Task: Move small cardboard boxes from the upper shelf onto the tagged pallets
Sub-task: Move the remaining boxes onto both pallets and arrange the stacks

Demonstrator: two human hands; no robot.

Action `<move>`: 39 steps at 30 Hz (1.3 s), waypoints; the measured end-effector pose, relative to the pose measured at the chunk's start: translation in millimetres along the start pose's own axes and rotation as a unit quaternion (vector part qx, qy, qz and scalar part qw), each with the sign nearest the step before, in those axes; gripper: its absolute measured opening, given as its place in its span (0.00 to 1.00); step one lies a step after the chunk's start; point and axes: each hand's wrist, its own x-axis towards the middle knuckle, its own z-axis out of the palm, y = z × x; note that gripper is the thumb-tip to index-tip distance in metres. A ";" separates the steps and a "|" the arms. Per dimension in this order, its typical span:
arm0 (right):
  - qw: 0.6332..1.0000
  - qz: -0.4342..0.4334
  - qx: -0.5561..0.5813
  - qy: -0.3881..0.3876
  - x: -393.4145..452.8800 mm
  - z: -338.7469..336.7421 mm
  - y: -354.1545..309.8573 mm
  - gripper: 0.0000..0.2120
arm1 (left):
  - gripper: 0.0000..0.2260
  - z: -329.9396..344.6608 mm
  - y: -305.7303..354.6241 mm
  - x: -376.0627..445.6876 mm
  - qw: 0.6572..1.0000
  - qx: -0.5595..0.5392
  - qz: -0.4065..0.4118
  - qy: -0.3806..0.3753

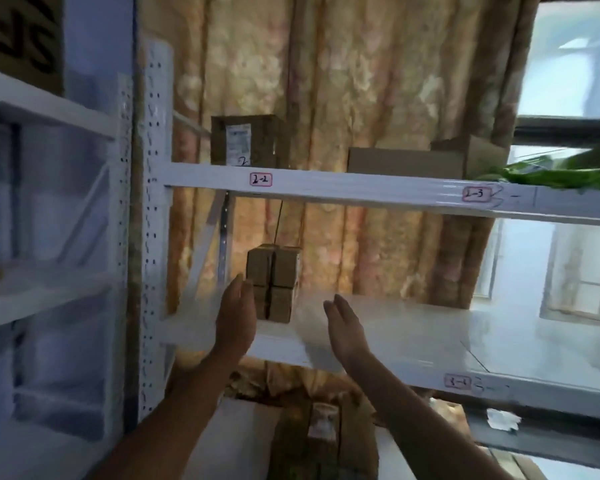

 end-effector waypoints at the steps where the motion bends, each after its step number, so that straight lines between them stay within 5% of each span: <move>1: 1.000 0.003 0.010 0.005 12.2 15.3 -5.5 0.29 | 0.25 -8.6 -10.8 19.9 1.000 -0.006 -0.022 -0.013; 7: 0.997 -0.003 0.069 0.016 64.2 78.8 -20.1 0.33 | 0.23 -14.9 -53.9 88.0 0.989 -0.098 -0.084 -0.077; 10: 0.995 -0.002 0.098 0.028 84.5 98.4 -27.0 0.32 | 0.25 -5.7 -63.1 97.5 0.986 -0.095 -0.071 -0.118; 13: 0.993 -0.014 0.113 0.039 95.6 106.5 -32.4 0.25 | 0.15 0.2 -56.7 99.2 0.984 -0.093 -0.022 -0.152; 18: 0.988 -0.034 0.123 0.085 94.5 105.6 -40.1 0.17 | 0.17 -0.1 -57.6 107.2 0.995 0.033 0.012 -0.098; 22: 0.982 -0.053 0.106 0.145 87.1 95.2 -39.0 0.13 | 0.16 5.8 -41.2 97.0 0.993 -0.023 0.047 -0.105; 29: 0.973 -0.077 0.106 0.188 51.9 34.2 -42.7 0.12 | 0.12 42.7 -4.5 46.5 0.990 -0.060 0.105 -0.077; 39: 0.965 -0.060 0.070 0.246 -86.0 -140.0 -29.4 0.10 | 0.16 128.5 75.4 -121.5 0.967 -0.155 0.077 -0.187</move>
